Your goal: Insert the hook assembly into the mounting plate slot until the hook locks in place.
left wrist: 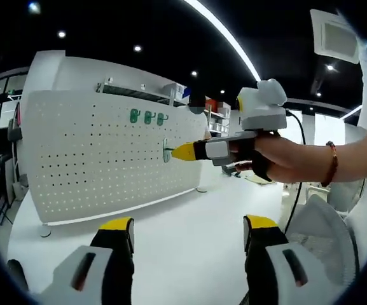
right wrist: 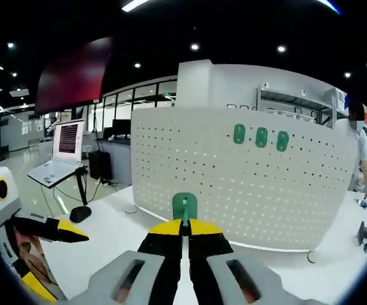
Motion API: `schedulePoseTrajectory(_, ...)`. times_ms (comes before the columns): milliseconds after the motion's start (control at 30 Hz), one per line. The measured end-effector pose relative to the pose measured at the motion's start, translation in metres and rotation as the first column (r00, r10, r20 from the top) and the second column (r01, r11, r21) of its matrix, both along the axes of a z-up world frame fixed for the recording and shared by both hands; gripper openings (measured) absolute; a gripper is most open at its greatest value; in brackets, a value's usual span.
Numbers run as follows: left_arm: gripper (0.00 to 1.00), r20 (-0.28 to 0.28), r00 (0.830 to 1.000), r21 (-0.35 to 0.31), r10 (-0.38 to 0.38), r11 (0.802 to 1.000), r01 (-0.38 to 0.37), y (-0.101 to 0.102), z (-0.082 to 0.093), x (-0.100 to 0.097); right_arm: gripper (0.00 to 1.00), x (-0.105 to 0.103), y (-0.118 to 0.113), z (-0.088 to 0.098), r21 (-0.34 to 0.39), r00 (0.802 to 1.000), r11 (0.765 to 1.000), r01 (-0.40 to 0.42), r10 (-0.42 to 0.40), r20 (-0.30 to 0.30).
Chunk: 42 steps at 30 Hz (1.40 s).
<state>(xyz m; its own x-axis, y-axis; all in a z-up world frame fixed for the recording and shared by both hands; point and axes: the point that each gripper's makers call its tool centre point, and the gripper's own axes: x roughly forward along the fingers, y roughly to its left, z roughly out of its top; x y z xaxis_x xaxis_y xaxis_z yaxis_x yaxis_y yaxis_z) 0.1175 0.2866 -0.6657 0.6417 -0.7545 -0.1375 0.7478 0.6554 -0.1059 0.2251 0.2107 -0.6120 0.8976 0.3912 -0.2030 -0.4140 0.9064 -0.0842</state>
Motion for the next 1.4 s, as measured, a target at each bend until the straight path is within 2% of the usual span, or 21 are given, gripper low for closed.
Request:
schedulePoseTrajectory(233,0.80,0.011,1.000,-0.010,-0.013,1.000,0.013,0.000,0.004,0.000,0.01,0.012,-0.007,0.005,0.016,0.999,0.999,0.040,-0.040,-0.003)
schedulePoseTrajectory(367,0.82,0.019,1.000,0.017,-0.018,1.000,0.017,0.002,0.003,0.001,0.01,0.018,-0.009,0.014,0.036,0.998,0.998,0.058,-0.059,0.009)
schedulePoseTrajectory(967,0.84,0.008,0.999,0.041,-0.036,0.999,0.035,0.015,-0.005,-0.007,0.01,0.053,-0.007,0.039,0.084,0.992,0.990,0.115,-0.118,0.033)
schedulePoseTrajectory(1400,0.82,0.004,0.999,0.046,-0.044,0.998,0.044,0.022,-0.004,0.000,0.01,0.070,-0.004,0.051,0.108,0.988,0.984,0.141,-0.147,0.048)
